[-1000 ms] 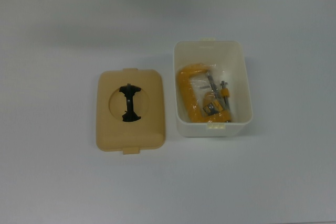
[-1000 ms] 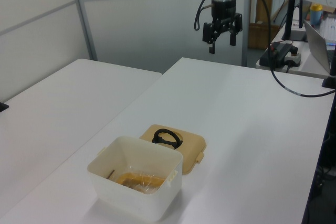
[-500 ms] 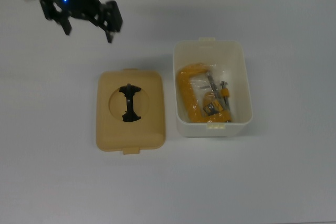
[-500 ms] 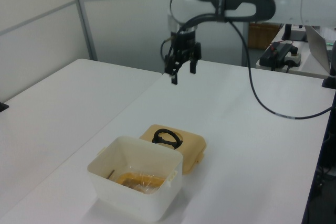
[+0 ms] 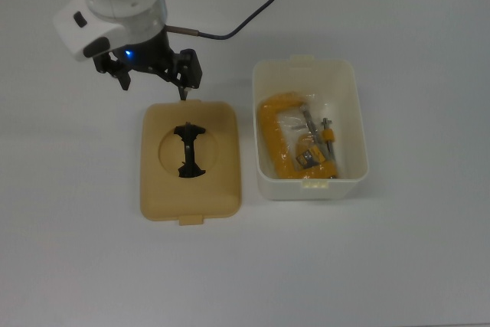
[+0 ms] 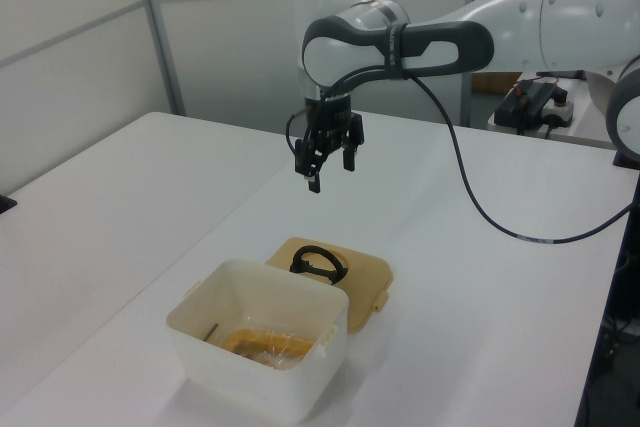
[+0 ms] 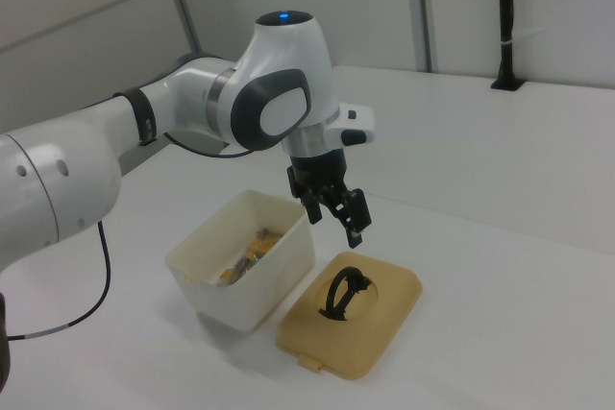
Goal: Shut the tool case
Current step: 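Move the gripper over the tan lid and lower toward its black handle, then close the gripper on the black handle of the tan lid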
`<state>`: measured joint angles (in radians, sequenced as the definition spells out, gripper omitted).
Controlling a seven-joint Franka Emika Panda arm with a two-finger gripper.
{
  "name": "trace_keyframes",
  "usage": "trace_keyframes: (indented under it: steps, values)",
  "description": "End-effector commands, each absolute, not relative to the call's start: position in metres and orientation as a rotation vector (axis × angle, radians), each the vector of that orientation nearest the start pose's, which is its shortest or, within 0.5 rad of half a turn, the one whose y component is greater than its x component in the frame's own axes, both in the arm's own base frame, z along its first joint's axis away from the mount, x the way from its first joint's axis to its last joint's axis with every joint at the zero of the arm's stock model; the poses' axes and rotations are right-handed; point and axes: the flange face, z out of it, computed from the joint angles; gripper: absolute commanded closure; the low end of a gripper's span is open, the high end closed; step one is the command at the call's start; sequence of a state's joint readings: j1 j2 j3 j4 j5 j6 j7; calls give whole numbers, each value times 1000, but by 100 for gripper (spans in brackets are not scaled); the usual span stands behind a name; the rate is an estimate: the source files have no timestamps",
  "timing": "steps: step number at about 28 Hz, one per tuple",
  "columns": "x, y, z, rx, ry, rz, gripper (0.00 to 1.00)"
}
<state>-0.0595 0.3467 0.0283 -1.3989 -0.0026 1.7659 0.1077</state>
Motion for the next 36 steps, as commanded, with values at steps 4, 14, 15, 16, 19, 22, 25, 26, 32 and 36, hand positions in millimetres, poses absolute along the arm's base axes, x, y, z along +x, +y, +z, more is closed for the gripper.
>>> trace_keyframes:
  steps: [4,14,15,16,19,22,25,26,32,36]
  values:
    - [670,1,486,-3165,217,-38,0]
    - [681,21,433,-3206,238,-15,0]
    - [682,21,430,-3210,242,-17,0]
    - [683,20,426,-3214,247,-15,0]
    - [686,31,412,-3233,239,-12,0]
    - [688,36,404,-3248,249,-9,0]
    - [689,39,395,-3254,252,8,0]
    - [689,42,394,-3255,244,10,0]
    - [691,48,386,-3258,233,-2,4]
    - [692,47,380,-3264,231,8,19]
